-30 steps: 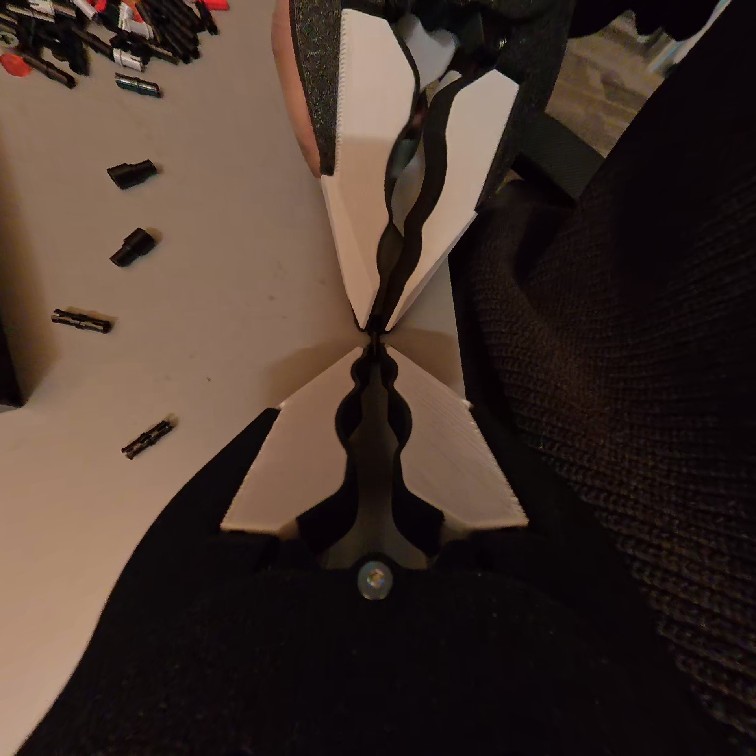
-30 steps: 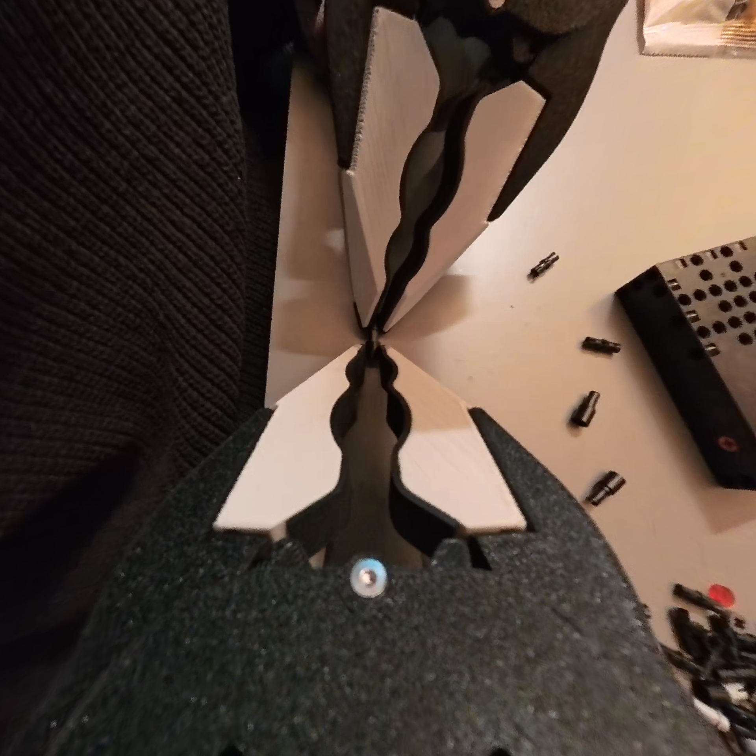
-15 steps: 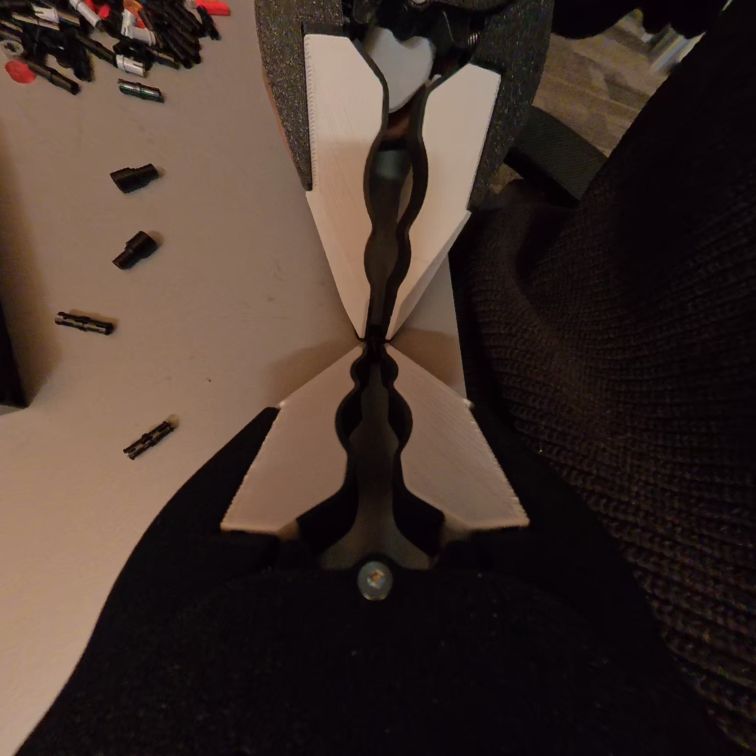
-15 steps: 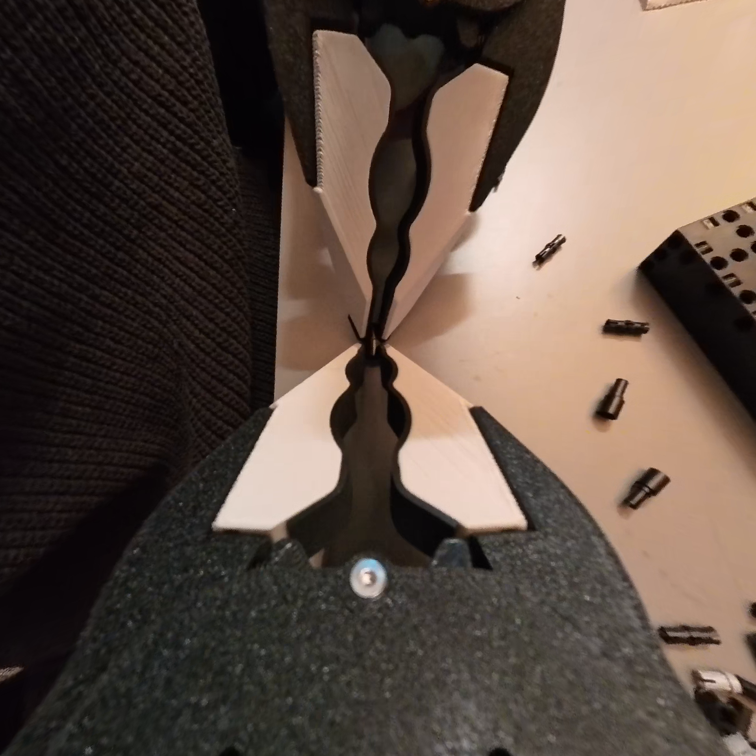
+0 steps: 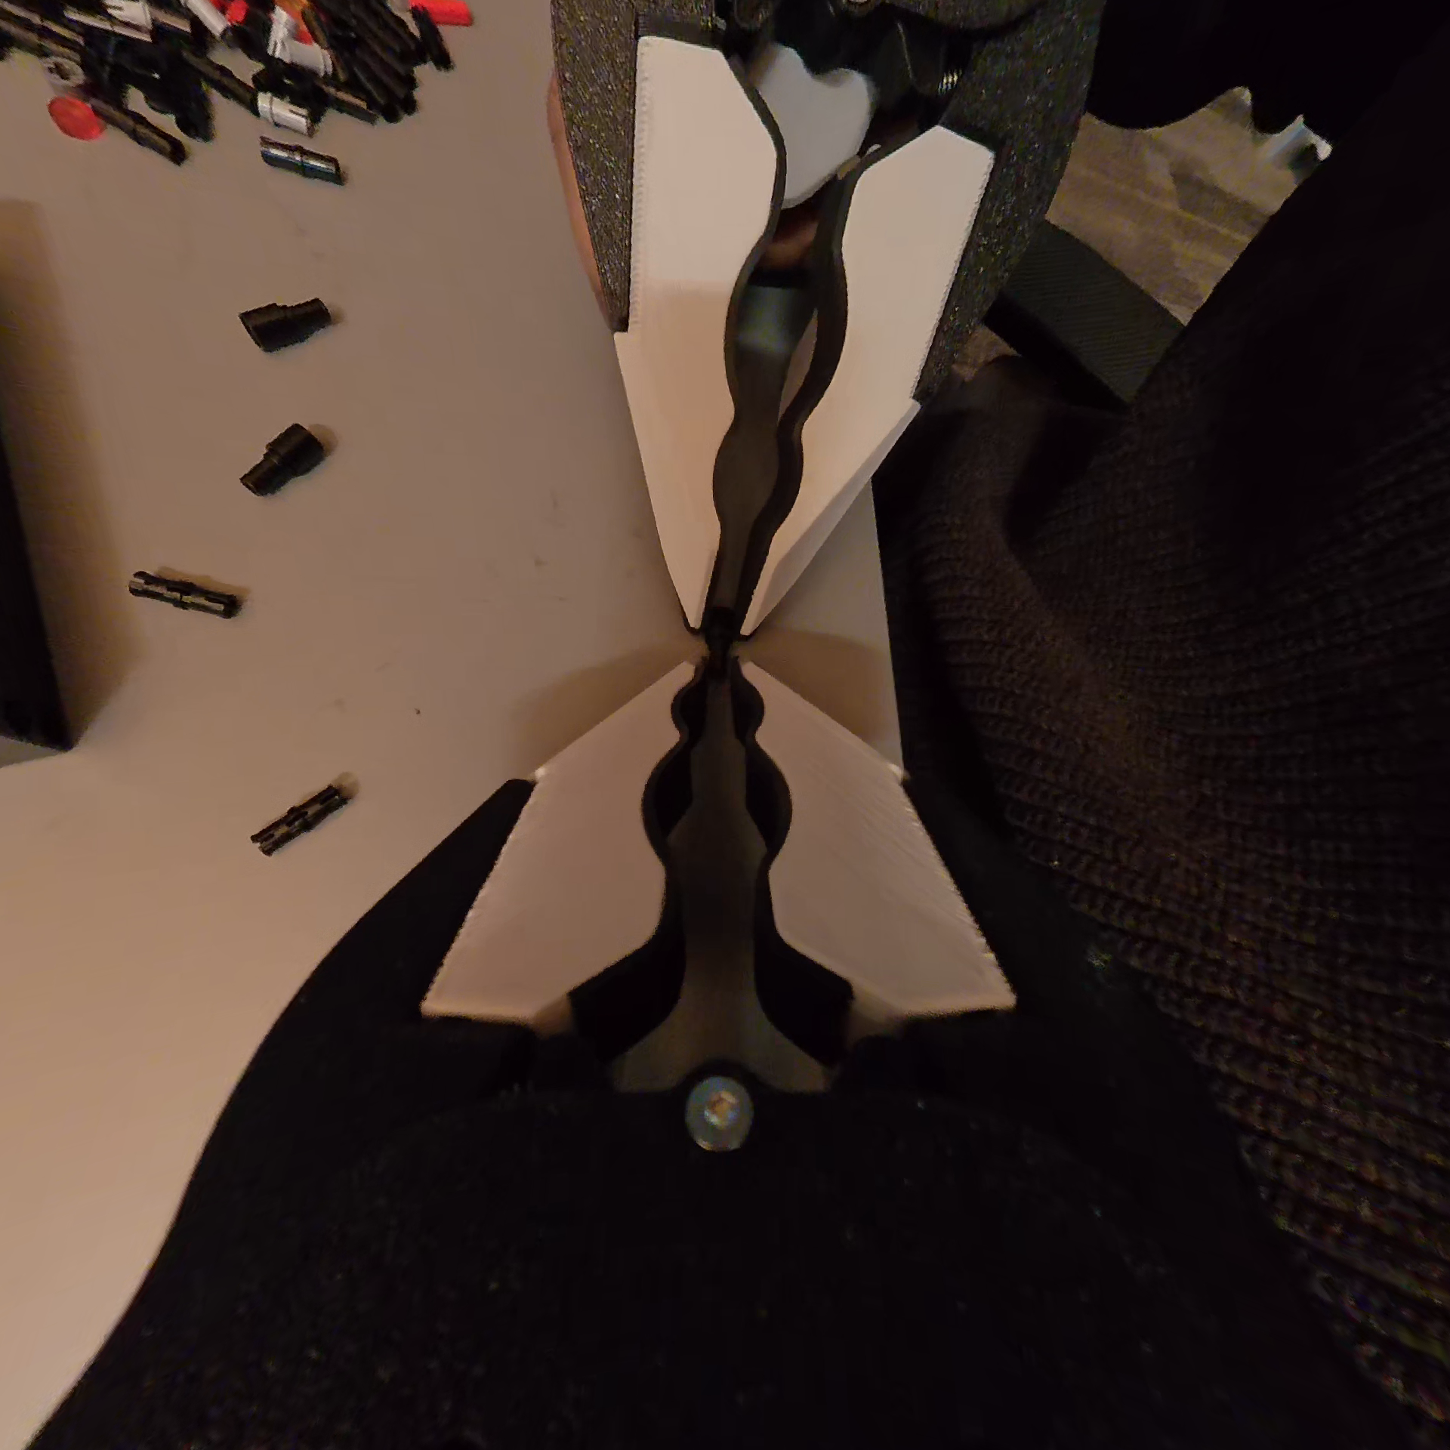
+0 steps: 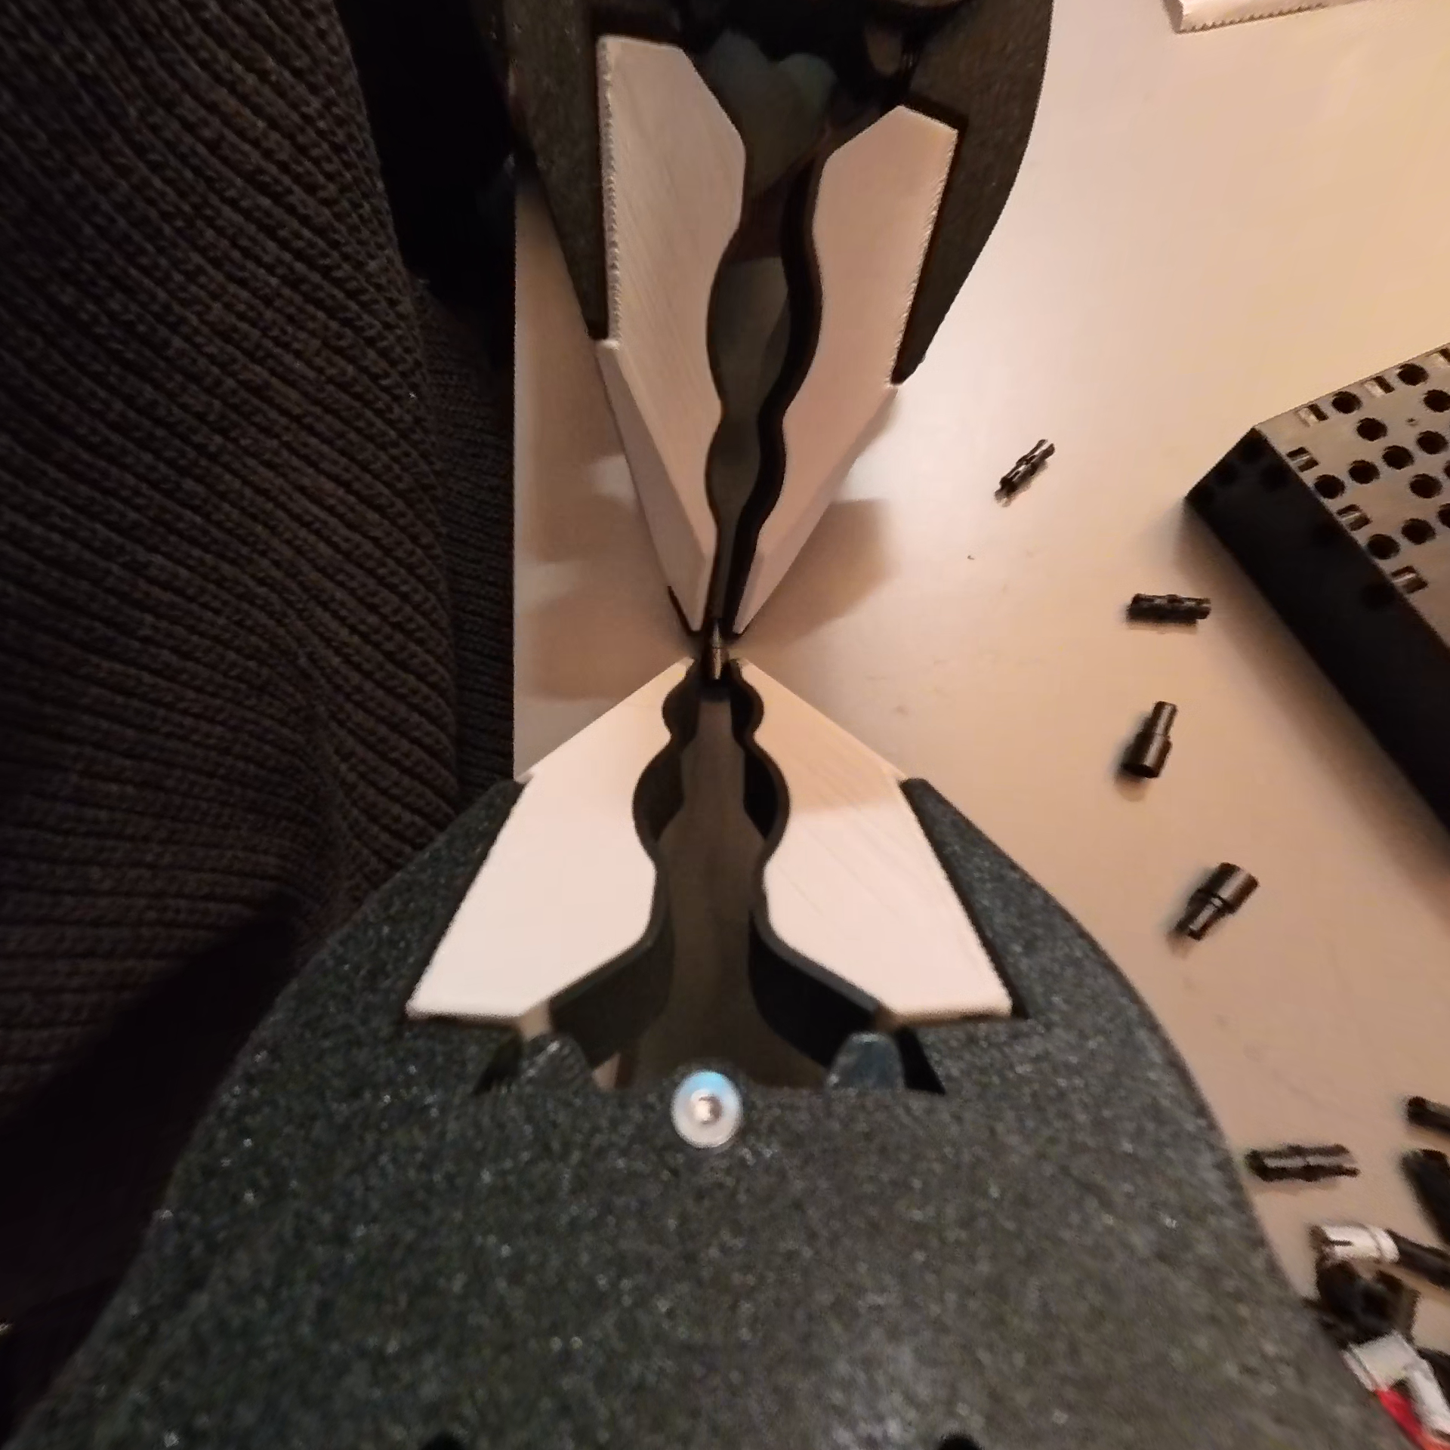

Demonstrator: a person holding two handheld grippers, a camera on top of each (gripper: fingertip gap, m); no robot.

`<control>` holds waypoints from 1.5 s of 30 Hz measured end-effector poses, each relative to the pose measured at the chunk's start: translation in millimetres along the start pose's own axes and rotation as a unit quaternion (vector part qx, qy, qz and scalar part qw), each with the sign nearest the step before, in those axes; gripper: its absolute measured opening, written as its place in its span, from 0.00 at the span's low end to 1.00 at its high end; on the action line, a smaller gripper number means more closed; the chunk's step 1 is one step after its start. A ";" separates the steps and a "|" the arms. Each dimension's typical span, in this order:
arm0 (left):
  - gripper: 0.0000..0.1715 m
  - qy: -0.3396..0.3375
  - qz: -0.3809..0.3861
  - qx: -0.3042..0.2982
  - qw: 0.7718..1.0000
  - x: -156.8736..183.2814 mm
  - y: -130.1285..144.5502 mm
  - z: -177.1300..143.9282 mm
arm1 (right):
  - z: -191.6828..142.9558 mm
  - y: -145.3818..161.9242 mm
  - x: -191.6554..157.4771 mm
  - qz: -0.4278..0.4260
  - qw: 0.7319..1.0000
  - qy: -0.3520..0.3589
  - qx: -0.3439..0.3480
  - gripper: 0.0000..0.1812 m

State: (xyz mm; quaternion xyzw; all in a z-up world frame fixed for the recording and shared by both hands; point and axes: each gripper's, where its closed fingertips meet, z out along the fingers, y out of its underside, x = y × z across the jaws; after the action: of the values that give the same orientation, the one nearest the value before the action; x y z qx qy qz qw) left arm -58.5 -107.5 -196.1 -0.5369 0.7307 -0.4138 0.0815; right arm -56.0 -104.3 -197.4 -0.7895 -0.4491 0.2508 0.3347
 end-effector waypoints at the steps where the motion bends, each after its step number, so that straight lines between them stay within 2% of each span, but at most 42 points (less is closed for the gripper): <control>1: 0.02 0.000 -0.001 0.000 1.000 -0.2 0.0 0.0 | 0.0 -0.1 0.1 0.001 1.000 -0.001 0.000 0.04; 25: 0.01 -0.005 0.001 0.001 1.000 -1.8 -0.8 -0.3 | 1.9 -2.6 1.1 0.025 1.000 0.009 0.003 0.04; 27: 0.03 -0.015 0.000 0.014 1.000 -4.4 -4.1 -2.7 | 0.4 -5.1 4.7 0.025 0.999 0.028 0.012 0.04; 30: 0.10 -0.028 -0.017 0.074 0.997 -12.5 -19.1 -16.2 | -10.4 -9.8 26.8 0.055 0.993 0.096 0.043 0.04; 33: 0.10 -0.041 -0.047 0.152 0.986 -23.9 -37.7 -34.8 | -31.7 5.8 71.6 0.120 0.967 0.220 0.039 0.04; 35: 0.10 -0.052 -0.062 0.182 0.980 -31.0 -43.8 -43.4 | -43.6 17.2 91.3 0.161 0.948 0.272 0.032 0.04; 38: 0.10 -0.066 -0.070 0.192 0.977 -37.2 -44.5 -47.1 | -48.6 20.9 99.1 0.193 0.939 0.281 0.039 0.04; 45: 0.10 -0.072 -0.072 0.189 0.977 -39.0 -43.6 -46.5 | -48.4 19.3 97.5 0.187 0.941 0.277 0.042 0.05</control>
State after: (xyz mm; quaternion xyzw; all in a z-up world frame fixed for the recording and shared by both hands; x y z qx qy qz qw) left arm -37.4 -53.8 -148.6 -0.5913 0.5908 -0.5094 0.2044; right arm 34.1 -40.7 -189.8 -0.8828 -0.1716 0.0987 0.4261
